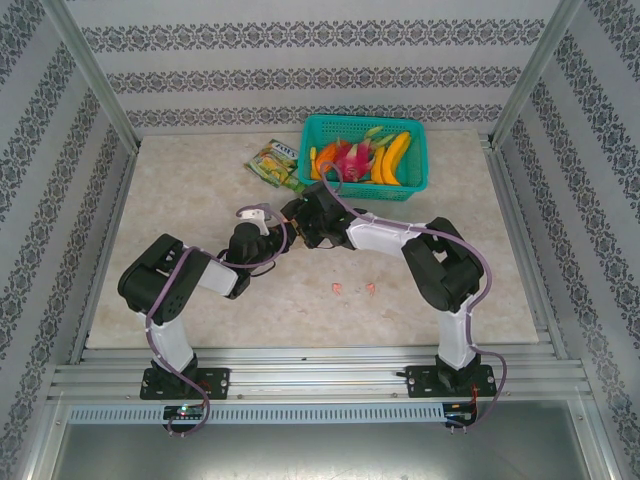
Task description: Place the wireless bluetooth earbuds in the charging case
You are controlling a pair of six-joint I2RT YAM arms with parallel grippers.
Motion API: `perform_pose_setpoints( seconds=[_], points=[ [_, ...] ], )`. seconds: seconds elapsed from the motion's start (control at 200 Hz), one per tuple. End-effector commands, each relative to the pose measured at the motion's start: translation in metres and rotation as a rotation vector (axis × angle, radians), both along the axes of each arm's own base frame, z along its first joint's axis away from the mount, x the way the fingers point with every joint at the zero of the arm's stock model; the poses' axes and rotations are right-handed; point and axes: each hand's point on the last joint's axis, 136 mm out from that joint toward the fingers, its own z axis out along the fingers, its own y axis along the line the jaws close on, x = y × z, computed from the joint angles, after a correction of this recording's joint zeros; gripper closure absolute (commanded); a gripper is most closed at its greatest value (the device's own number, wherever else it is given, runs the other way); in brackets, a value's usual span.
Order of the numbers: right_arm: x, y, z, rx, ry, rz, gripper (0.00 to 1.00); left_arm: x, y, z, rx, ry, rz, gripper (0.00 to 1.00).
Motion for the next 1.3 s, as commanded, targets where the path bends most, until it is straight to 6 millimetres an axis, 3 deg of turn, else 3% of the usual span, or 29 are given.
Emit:
perform_pose_setpoints(
  seconds=[0.0,0.185,0.31,0.45,0.654,0.774,1.034,1.294],
  points=[
    [0.011,-0.012,0.044,0.066,-0.080,-0.016,0.25,0.000,0.004,0.015,0.001,-0.022,0.008,0.93],
    [0.011,-0.052,0.058,0.008,-0.160,0.006,0.23,-0.013,0.007,0.027,0.053,-0.004,-0.062,0.93],
    [-0.010,-0.080,0.054,-0.104,-0.252,0.115,0.23,-0.023,0.005,0.048,0.074,-0.009,-0.182,0.93],
    [-0.041,-0.098,0.056,-0.230,-0.433,0.279,0.23,-0.039,-0.009,0.075,0.066,-0.029,-0.371,0.93],
    [-0.082,-0.099,0.073,-0.240,-0.685,0.480,0.23,-0.061,-0.026,0.103,0.029,-0.046,-0.578,0.93],
    [-0.092,-0.098,0.081,-0.225,-0.749,0.530,0.23,-0.068,-0.031,0.110,0.014,-0.041,-0.637,0.93],
    [-0.085,-0.077,0.096,-0.156,-0.797,0.559,0.24,-0.074,-0.034,0.110,-0.004,-0.025,-0.670,0.94],
    [-0.073,-0.055,0.092,-0.144,-0.791,0.584,0.25,-0.077,-0.034,0.111,-0.003,-0.023,-0.683,0.94]
  ],
)
